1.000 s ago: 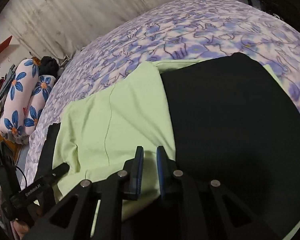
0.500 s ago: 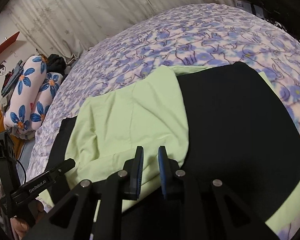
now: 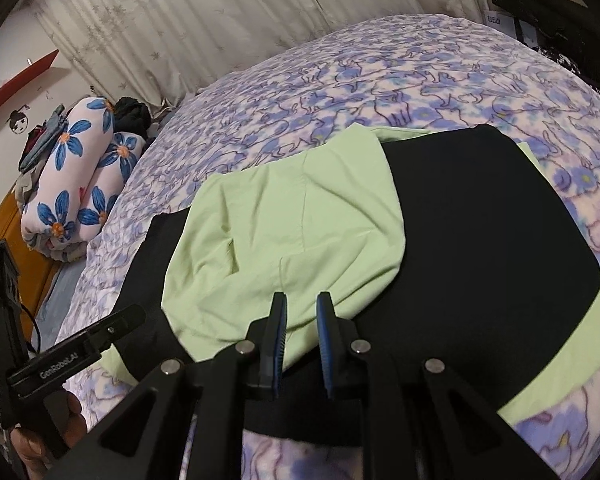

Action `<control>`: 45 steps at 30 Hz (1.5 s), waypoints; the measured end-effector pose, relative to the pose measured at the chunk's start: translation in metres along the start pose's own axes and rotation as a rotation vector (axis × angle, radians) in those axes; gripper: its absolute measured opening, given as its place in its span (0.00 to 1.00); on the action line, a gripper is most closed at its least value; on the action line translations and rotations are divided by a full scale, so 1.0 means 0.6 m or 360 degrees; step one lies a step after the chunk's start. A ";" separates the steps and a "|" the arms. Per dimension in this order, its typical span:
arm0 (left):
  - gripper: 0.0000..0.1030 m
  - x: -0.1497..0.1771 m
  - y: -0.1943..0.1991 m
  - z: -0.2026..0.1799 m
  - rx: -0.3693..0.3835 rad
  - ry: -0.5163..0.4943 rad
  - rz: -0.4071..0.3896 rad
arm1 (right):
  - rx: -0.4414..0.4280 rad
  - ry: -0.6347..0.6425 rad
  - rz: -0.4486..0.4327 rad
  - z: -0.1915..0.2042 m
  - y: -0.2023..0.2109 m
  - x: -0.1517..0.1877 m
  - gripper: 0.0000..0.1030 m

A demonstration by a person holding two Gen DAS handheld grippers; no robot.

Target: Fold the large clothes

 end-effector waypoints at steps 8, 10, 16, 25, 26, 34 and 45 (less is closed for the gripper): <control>0.72 0.034 0.041 0.007 -0.0020 -0.0043 0.0013 | 0.0046 0.0100 0.0018 0.020 0.025 0.043 0.15; 0.74 0.045 0.047 0.013 -0.0023 -0.0048 0.0024 | 0.0058 0.0133 0.0020 0.027 0.030 0.053 0.15; 0.77 0.088 0.060 0.043 0.0089 0.0043 0.0058 | 0.0081 0.0201 0.0020 0.042 0.042 0.081 0.23; 0.77 0.162 0.008 0.109 0.0554 0.0432 0.0136 | 0.0030 0.0223 0.0005 0.067 0.033 0.089 0.35; 0.77 0.157 0.002 0.112 0.0594 0.0465 0.0114 | 0.0028 0.0233 -0.0004 0.070 0.032 0.087 0.35; 0.77 0.089 -0.056 0.120 0.0541 0.0476 -0.0018 | 0.0049 0.0263 -0.0043 0.087 0.007 0.062 0.34; 0.10 -0.026 -0.060 0.123 0.0223 0.0292 -0.0266 | 0.0207 0.0419 -0.0102 0.095 -0.089 -0.033 0.20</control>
Point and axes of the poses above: each gripper's, at about its wrist camera, not at the fingertips, and y roughly against the way its jaws point, z to its left, x to its underside, the point moved 10 cm from there along -y, roughly the way its jaws point, and after that the axes turned 1 degree about z, right-handed, at the moved point
